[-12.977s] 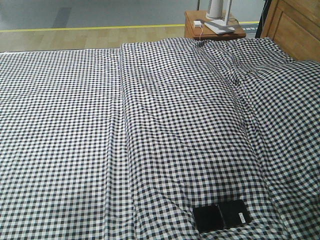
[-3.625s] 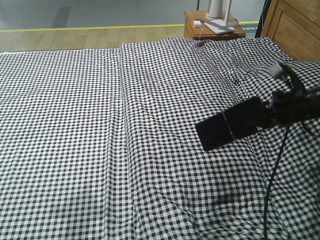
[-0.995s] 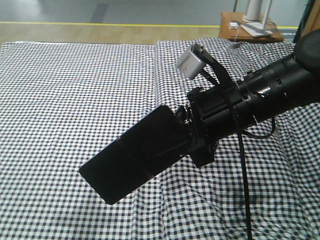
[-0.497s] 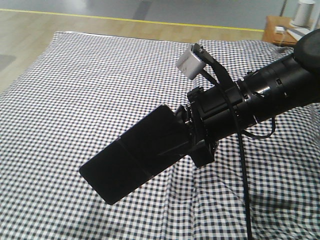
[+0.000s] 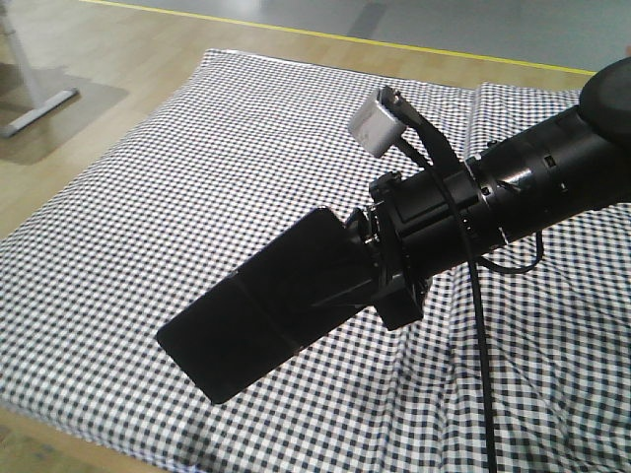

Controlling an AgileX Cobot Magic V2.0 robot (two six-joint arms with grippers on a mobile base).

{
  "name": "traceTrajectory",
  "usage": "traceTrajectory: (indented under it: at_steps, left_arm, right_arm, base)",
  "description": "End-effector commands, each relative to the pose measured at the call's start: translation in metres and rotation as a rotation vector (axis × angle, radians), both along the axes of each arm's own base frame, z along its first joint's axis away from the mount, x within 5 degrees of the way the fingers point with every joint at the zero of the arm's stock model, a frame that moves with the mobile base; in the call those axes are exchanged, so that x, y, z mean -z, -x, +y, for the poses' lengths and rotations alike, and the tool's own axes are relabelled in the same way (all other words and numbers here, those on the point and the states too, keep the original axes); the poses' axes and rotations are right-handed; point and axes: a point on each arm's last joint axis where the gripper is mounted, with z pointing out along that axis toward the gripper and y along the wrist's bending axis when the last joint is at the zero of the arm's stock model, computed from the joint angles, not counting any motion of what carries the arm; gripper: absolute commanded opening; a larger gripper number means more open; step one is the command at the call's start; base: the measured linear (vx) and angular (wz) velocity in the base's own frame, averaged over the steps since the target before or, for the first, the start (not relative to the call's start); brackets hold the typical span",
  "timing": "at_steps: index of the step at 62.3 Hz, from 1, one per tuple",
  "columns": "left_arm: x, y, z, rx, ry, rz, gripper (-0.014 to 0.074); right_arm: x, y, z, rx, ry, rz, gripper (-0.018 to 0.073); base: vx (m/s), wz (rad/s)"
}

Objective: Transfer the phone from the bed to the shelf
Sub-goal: 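Hold the phone in the right gripper while the base turns away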

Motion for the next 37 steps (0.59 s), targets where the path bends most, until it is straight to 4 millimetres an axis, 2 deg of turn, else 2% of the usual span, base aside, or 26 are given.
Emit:
traceTrajectory:
  at_steps: [1, 37]
  left_arm:
    - [-0.0145, 0.0013, -0.0002, 0.002, 0.011, -0.108, 0.0001]
    - [-0.0145, 0.0013, -0.0002, 0.002, 0.011, -0.108, 0.0001]
  right_arm:
    - [-0.0241, 0.0141, -0.0005, -0.052, -0.093, -0.005, -0.0002]
    - [-0.0241, 0.0141, -0.0005, -0.052, -0.093, -0.006, -0.0002]
  base:
    - [-0.08, 0.31]
    - [-0.09, 0.36]
